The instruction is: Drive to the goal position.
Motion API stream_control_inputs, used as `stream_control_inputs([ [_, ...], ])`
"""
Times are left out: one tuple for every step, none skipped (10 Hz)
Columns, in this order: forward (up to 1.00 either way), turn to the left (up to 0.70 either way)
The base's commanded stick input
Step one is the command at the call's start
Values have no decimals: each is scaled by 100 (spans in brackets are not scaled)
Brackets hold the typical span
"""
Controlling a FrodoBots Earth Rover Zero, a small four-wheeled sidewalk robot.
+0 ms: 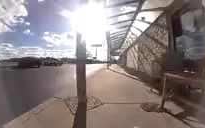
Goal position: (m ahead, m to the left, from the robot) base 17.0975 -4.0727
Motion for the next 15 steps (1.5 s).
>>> stream_control_inputs([
  [85,0],
  [85,0],
  [85,0],
  [85,-27],
  [85,-27],
  [85,-27],
  [85,-27],
  [85,-27],
  [85,-27],
  [85,-23],
  [85,-17],
  [85,-10],
  [85,-4],
  [85,0],
  [85,0],
])
